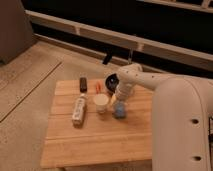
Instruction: Place the white sponge in the ceramic bowl
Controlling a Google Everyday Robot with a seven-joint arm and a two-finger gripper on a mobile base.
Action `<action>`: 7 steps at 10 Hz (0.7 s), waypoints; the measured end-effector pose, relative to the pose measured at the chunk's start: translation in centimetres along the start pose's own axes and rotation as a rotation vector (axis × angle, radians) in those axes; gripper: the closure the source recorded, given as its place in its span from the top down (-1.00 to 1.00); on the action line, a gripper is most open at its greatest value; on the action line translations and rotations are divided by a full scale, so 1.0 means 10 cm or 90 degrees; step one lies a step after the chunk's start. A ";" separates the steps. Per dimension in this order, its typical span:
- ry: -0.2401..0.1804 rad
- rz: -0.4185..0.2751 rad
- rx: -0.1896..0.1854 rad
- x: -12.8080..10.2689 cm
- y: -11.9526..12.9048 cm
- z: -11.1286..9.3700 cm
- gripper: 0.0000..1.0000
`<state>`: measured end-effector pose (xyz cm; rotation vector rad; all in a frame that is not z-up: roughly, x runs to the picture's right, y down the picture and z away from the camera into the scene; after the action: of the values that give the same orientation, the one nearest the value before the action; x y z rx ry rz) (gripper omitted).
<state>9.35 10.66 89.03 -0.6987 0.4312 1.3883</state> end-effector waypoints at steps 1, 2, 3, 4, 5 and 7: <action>0.014 0.003 0.002 0.07 -0.04 0.07 0.30; 0.020 0.006 0.004 0.10 -0.07 0.10 0.30; 0.025 0.010 0.006 0.12 -0.10 0.13 0.28; 0.024 0.012 0.001 0.11 -0.10 0.15 0.15; 0.020 0.011 -0.010 0.09 -0.06 0.15 -0.04; 0.010 0.008 -0.038 0.03 0.05 0.17 -0.49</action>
<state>8.69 12.06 89.94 -0.7574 0.4075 1.4126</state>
